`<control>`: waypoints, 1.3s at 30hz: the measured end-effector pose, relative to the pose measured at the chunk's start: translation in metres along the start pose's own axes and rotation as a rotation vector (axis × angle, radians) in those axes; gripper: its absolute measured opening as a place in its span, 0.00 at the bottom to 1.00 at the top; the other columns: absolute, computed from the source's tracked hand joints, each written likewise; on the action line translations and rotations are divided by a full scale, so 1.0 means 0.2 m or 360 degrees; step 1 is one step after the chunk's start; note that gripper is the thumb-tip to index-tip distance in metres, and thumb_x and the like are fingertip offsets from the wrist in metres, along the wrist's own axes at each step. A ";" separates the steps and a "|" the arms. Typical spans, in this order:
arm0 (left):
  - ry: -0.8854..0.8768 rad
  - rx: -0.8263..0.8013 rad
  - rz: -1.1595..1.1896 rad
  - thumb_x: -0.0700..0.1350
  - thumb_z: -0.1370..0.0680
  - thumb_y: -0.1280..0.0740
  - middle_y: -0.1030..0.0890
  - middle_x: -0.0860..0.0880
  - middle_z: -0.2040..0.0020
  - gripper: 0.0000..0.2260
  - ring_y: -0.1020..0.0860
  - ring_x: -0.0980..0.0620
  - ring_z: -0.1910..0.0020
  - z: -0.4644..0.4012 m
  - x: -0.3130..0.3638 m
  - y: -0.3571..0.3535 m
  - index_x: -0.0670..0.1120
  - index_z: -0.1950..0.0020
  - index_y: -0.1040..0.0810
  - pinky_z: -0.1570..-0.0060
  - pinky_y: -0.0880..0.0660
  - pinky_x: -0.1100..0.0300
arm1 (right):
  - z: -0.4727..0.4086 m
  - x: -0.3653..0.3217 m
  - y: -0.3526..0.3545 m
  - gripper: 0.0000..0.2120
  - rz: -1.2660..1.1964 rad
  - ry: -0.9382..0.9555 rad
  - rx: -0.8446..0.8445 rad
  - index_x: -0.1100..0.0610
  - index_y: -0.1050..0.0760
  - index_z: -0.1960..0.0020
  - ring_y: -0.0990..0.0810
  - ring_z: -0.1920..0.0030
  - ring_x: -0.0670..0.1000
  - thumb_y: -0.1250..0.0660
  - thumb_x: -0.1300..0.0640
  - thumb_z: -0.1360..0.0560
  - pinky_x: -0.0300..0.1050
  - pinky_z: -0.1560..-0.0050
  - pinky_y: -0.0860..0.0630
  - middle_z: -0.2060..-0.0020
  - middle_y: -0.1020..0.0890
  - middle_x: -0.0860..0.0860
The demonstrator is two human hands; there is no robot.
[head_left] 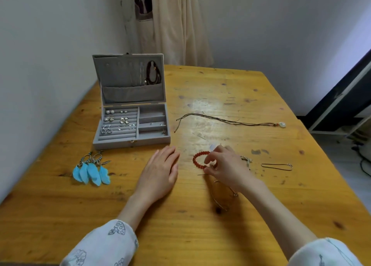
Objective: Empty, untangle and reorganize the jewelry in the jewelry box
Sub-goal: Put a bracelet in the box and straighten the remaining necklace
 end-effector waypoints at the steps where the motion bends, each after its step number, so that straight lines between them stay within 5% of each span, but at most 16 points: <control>1: 0.0006 0.0001 -0.0003 0.51 0.21 0.48 0.40 0.53 0.26 0.20 0.46 0.58 0.27 0.00 0.00 0.00 0.53 0.28 0.40 0.30 0.57 0.61 | -0.01 -0.01 -0.01 0.10 0.0066 0.0018 -0.0013 0.50 0.25 0.46 0.33 0.43 0.51 0.35 0.48 0.26 0.48 0.44 0.35 0.47 0.27 0.49; 6: 0.0010 0.0022 0.0039 0.50 0.21 0.45 0.38 0.54 0.27 0.20 0.44 0.58 0.28 0.00 0.00 0.01 0.52 0.29 0.38 0.30 0.55 0.62 | -0.06 -0.04 -0.02 0.08 0.0227 0.0112 -0.0040 0.54 0.26 0.47 0.33 0.42 0.53 0.42 0.53 0.22 0.49 0.45 0.36 0.47 0.25 0.50; 10: 0.0076 0.0017 0.0258 0.51 0.22 0.40 0.36 0.54 0.28 0.21 0.42 0.58 0.29 -0.01 -0.01 0.03 0.54 0.29 0.38 0.29 0.51 0.60 | -0.09 -0.05 0.08 0.04 -0.0690 -0.0033 -0.0014 0.53 0.28 0.53 0.24 0.53 0.48 0.41 0.56 0.22 0.37 0.56 0.29 0.58 0.23 0.46; 14: 0.0427 -0.0200 0.1480 0.53 0.30 0.31 0.30 0.57 0.35 0.32 0.31 0.57 0.35 -0.04 -0.01 0.09 0.52 0.29 0.40 0.38 0.32 0.59 | -0.10 -0.14 0.13 0.05 -0.1538 -0.0094 -0.0130 0.57 0.26 0.55 0.20 0.62 0.47 0.40 0.60 0.22 0.42 0.58 0.22 0.64 0.20 0.51; 16: 0.0465 -0.0230 0.1972 0.48 0.29 0.30 0.20 0.50 0.42 0.23 0.22 0.52 0.44 -0.04 0.02 0.13 0.50 0.35 0.31 0.47 0.24 0.59 | -0.11 -0.18 0.12 0.05 -0.1724 -0.0140 -0.0169 0.60 0.26 0.55 0.20 0.62 0.50 0.40 0.61 0.22 0.43 0.59 0.20 0.64 0.21 0.53; 18: 0.0498 -0.0172 0.2147 0.39 0.24 0.35 0.17 0.46 0.53 0.12 0.18 0.48 0.52 -0.05 0.01 0.18 0.45 0.41 0.25 0.55 0.21 0.58 | -0.13 -0.20 0.11 0.05 -0.1777 -0.0210 -0.0149 0.60 0.27 0.55 0.20 0.63 0.51 0.40 0.61 0.22 0.43 0.61 0.20 0.63 0.21 0.54; 22: 0.0616 -0.0222 0.2482 0.39 0.23 0.39 0.18 0.44 0.58 0.10 0.19 0.49 0.58 -0.06 -0.06 0.22 0.40 0.43 0.24 0.61 0.22 0.61 | -0.18 -0.21 0.08 0.04 -0.1916 -0.0361 -0.0107 0.61 0.26 0.55 0.21 0.65 0.50 0.38 0.61 0.23 0.41 0.63 0.21 0.64 0.22 0.56; 27: 0.0697 -0.0045 0.1931 0.37 0.27 0.32 0.17 0.45 0.57 0.14 0.17 0.50 0.59 -0.12 -0.19 0.30 0.47 0.44 0.28 0.62 0.22 0.63 | -0.29 -0.29 0.01 0.02 -0.2094 -0.0378 -0.0275 0.63 0.26 0.54 0.19 0.66 0.48 0.34 0.65 0.26 0.38 0.65 0.21 0.62 0.22 0.56; 31: 0.0712 0.0127 0.1735 0.37 0.25 0.33 0.17 0.45 0.56 0.06 0.17 0.54 0.61 -0.28 -0.33 0.40 0.43 0.49 0.23 0.65 0.23 0.67 | -0.47 -0.33 0.03 0.08 -0.2138 -0.0333 -0.0215 0.63 0.26 0.52 0.17 0.66 0.50 0.34 0.71 0.29 0.38 0.65 0.21 0.60 0.20 0.58; 35: 0.0710 0.0280 0.1328 0.37 0.25 0.34 0.19 0.46 0.57 0.05 0.19 0.55 0.64 -0.49 -0.50 0.45 0.45 0.51 0.21 0.62 0.22 0.65 | -0.72 -0.33 0.08 0.07 -0.1834 -0.0263 0.0079 0.60 0.25 0.59 0.18 0.67 0.51 0.33 0.70 0.29 0.42 0.62 0.19 0.63 0.20 0.59; 39: 0.0580 0.0330 0.0600 0.41 0.26 0.32 0.20 0.49 0.56 0.07 0.23 0.53 0.57 -0.66 -0.61 0.46 0.47 0.49 0.22 0.55 0.28 0.61 | -0.96 -0.32 0.09 0.05 -0.1282 -0.0165 0.0343 0.57 0.24 0.60 0.17 0.65 0.53 0.32 0.66 0.29 0.47 0.57 0.19 0.64 0.18 0.57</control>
Point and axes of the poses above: each hand's wrist, its own z-axis away from the middle knuckle, its own y-axis out of the back of the hand, x = y × z, the point moved 8 cm from there along -z, towards the middle knuckle
